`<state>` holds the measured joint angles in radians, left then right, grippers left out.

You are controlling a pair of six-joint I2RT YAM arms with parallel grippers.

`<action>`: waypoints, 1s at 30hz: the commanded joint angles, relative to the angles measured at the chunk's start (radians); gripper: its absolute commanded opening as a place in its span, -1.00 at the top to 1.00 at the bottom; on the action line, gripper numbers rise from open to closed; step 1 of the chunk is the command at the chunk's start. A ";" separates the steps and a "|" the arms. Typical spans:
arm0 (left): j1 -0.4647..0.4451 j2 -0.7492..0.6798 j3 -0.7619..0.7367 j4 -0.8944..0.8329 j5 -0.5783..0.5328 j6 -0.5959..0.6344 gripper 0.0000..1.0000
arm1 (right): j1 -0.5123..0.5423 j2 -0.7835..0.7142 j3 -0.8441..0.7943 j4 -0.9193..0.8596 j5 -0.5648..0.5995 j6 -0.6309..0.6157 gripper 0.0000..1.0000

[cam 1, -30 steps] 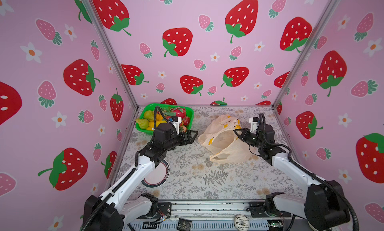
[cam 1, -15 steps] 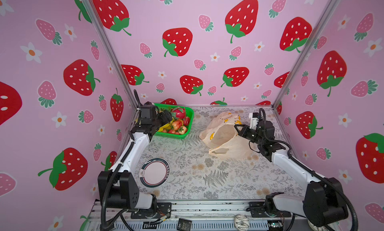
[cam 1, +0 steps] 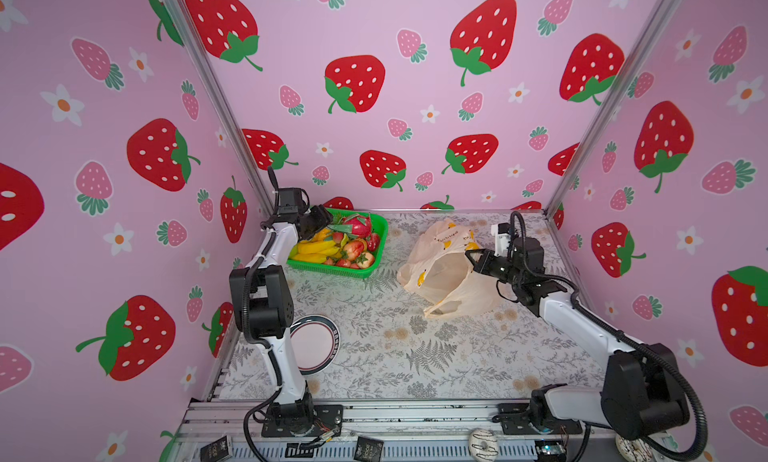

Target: Place the fake fruits into the plastic bag and tie a complex knot

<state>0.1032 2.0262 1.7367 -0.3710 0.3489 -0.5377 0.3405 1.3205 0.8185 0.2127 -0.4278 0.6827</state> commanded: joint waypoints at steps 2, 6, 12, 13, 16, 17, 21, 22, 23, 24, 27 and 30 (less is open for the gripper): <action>0.007 0.056 0.101 -0.043 0.064 0.013 -0.35 | 0.005 0.017 0.025 0.001 -0.005 -0.008 0.93; 0.008 0.123 0.163 -0.059 0.105 0.000 -0.39 | 0.006 0.030 0.031 0.002 -0.008 -0.006 0.92; 0.009 0.154 0.173 0.011 0.230 -0.051 -0.23 | 0.008 0.050 0.044 -0.001 -0.009 -0.008 0.92; 0.009 0.153 0.172 0.023 0.242 -0.056 -0.20 | 0.008 0.051 0.042 0.001 -0.009 -0.010 0.92; 0.008 0.152 0.180 0.029 0.252 -0.054 -0.07 | 0.008 0.056 0.036 0.004 -0.010 -0.009 0.92; 0.009 0.152 0.185 0.029 0.258 -0.054 -0.03 | 0.008 0.055 0.034 0.005 -0.009 -0.010 0.92; 0.009 0.149 0.189 0.040 0.287 -0.054 0.09 | 0.008 0.052 0.020 0.005 -0.003 -0.017 0.92; 0.009 0.148 0.190 0.043 0.300 -0.055 0.10 | 0.007 0.049 0.016 0.005 -0.002 -0.018 0.91; 0.009 0.147 0.191 0.046 0.312 -0.058 0.11 | 0.008 0.051 0.015 0.005 -0.002 -0.018 0.91; 0.009 0.146 0.193 0.044 0.322 -0.059 0.11 | 0.008 0.051 0.012 0.005 -0.002 -0.020 0.91; 0.009 0.136 0.196 0.045 0.349 -0.050 0.12 | 0.008 0.052 0.008 0.005 -0.002 -0.023 0.91; 0.008 0.129 0.210 0.023 0.359 -0.014 0.10 | 0.008 0.060 0.007 0.011 -0.007 -0.022 0.91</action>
<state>0.1097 2.1872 1.8881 -0.3523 0.6529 -0.5808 0.3443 1.3643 0.8314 0.2100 -0.4309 0.6746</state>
